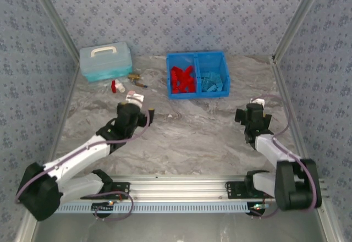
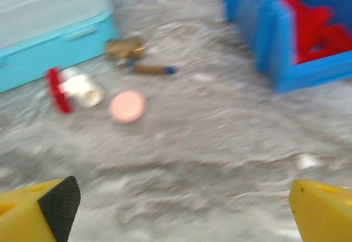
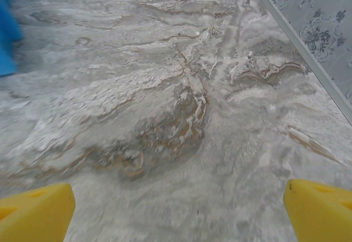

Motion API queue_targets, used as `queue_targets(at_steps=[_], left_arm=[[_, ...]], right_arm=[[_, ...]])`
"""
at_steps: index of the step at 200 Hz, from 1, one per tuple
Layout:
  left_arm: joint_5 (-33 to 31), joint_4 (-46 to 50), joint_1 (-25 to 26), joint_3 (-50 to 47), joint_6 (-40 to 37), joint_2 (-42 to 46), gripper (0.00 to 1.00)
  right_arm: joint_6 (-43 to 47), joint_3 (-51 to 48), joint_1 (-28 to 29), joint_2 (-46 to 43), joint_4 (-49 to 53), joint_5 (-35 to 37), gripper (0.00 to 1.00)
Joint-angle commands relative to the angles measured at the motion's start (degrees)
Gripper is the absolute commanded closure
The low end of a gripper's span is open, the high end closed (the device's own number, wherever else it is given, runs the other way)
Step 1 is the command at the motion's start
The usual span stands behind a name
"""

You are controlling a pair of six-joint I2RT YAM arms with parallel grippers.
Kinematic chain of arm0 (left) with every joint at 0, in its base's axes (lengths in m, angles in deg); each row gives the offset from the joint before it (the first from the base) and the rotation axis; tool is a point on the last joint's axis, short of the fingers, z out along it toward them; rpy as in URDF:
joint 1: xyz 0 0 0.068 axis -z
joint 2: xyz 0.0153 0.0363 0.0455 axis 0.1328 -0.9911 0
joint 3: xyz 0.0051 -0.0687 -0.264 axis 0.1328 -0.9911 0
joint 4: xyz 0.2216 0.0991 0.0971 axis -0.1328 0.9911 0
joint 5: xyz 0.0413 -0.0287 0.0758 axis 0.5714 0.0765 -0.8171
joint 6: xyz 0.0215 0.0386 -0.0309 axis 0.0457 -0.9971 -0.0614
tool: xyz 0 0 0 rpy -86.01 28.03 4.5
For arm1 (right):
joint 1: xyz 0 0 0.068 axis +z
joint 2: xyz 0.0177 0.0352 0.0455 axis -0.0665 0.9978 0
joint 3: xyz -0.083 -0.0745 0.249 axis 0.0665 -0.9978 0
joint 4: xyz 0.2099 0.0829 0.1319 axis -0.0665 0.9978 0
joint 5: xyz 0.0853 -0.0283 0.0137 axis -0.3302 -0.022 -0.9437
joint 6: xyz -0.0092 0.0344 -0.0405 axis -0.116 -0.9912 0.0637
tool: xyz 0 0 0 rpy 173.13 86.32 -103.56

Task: Sort the legos into containers by color

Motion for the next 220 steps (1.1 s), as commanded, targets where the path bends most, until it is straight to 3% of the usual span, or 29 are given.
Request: queue_targets(at_steps=[1,30,39,51,62,71,94,120,152,165,179,183,191,199,209,220], left_arm=[[-9.41,-7.27,-3.66,-4.25,-1.38,5.94,0.01],[-10.16,-10.92,-8.91,-10.98,-0.88,8.91,0.01],[-10.21,-10.29,-11.08,-11.05,0.44,9.01,0.01],[-7.7,-11.34,-14.17,-11.21,-0.5,8.65,0.01],[-6.49,-14.62,-16.89,-11.8,-1.72,7.44,0.01],[-4.89,-18.97,-18.9,-12.62,-4.5,5.8,0.01],[-0.41,-25.89,-25.35,-13.96,-6.33,-0.43,0.01],[5.9,-39.71,-32.04,-16.27,-6.77,-11.25,0.01],[15.08,-45.84,-36.93,-12.72,-5.04,-19.37,0.01],[16.96,-44.77,-38.16,-10.49,-3.8,-23.72,0.01],[20.38,-55.29,-38.17,-11.75,-5.61,-31.31,0.01],[21.08,-55.37,-37.79,-11.58,-6.41,-30.98,0.01],[21.34,-46.05,-37.21,-9.27,-6.82,-28.86,0.01],[21.45,-52.66,-37.15,-10.71,-7.36,-30.7,0.01],[21.29,-46.89,-37.27,-9.32,-6.69,-29.27,0.01],[21.39,-50.51,-37.37,-10.16,-6.88,-30.17,0.01]], right_arm=[[2.43,1.85,-1.35,6.9,-12.09,-2.58,0.0],[7.45,0.28,-0.76,17.23,-32.14,-4.73,0.0],[5.52,-0.8,-2.94,14.86,-28.28,-8.51,0.0],[5.99,-4.75,-4.39,19.33,-42.13,-13.68,0.0],[5.99,-1.83,-4.54,16.74,-31.24,-14.56,0.0],[7.01,-3.12,-3.65,18.07,-36.85,-13.75,0.0],[6.71,-2.45,-3.64,17.24,-34.03,-13.27,0.0],[7.91,-1.4,-4.69,17.16,-32.02,-19.8,0.0],[7.9,-1.38,-4.84,17.12,-31.85,-20.11,0.0],[7.91,-1.36,-4.85,17.13,-31.85,-20.09,0.0],[7.82,-1.39,-4.87,17.13,-31.85,-20.1,0.0],[7.89,-1.34,-4.86,17.17,-31.85,-20.11,0.0],[7.85,-1.27,-4.87,17.13,-31.81,-20.12,0.0],[7.83,-1.32,-4.88,17.17,-31.78,-20.19,0.0],[7.82,-1.38,-4.91,17.14,-31.84,-20.18,0.0],[7.82,-1.39,-4.95,17.09,-31.84,-20.23,0.0]])
